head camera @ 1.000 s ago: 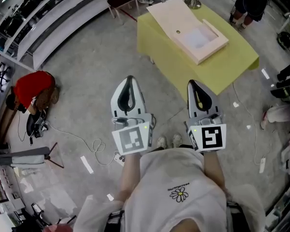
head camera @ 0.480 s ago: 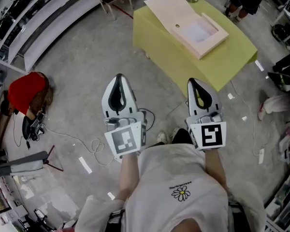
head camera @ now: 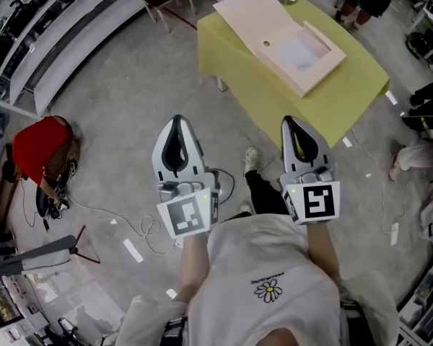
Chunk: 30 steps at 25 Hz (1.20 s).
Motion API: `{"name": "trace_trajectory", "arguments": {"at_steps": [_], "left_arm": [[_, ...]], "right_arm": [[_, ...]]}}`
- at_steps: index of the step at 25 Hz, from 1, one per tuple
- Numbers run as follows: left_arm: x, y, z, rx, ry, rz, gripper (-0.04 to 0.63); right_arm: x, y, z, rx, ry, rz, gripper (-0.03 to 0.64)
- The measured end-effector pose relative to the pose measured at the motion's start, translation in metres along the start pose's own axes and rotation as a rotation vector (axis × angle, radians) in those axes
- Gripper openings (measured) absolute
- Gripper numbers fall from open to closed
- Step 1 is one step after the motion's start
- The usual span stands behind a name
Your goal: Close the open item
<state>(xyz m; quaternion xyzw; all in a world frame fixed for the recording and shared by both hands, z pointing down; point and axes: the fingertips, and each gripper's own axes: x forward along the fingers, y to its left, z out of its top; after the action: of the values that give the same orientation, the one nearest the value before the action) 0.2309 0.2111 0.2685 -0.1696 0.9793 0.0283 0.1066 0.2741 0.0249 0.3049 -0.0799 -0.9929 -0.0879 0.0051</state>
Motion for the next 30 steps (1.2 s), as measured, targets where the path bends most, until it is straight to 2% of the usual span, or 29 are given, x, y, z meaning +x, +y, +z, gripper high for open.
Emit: {"name": "trace_trajectory", "arguments": {"at_steps": [5,9,13,17,20,25,30], "left_arm": [[0.042,0.005,-0.015,0.001,0.001,0.011,0.014],[0.089,0.013,-0.029,0.046,0.000,-0.003,0.014],[0.150,0.028,-0.044,0.053,0.014,0.014,0.014],[0.230,0.032,-0.045,0.075,-0.022,0.016,0.014],[0.272,0.041,-0.042,0.068,-0.043,0.017,0.014],[0.315,0.061,-0.038,0.066,-0.043,0.043,0.014],[0.338,0.089,-0.042,0.045,-0.049,0.057,0.015]], "right_arm": [[0.050,-0.014,-0.008,0.027,-0.016,0.029,0.014],[0.102,-0.028,-0.015,0.032,-0.007,0.048,0.014],[0.168,-0.041,-0.018,0.027,-0.004,0.085,0.014],[0.245,-0.070,-0.001,0.029,-0.053,0.119,0.014],[0.288,-0.085,0.005,0.012,-0.048,0.123,0.014],[0.339,-0.098,0.008,0.001,-0.025,0.111,0.014],[0.365,-0.091,0.006,0.006,-0.002,0.109,0.014]]}}
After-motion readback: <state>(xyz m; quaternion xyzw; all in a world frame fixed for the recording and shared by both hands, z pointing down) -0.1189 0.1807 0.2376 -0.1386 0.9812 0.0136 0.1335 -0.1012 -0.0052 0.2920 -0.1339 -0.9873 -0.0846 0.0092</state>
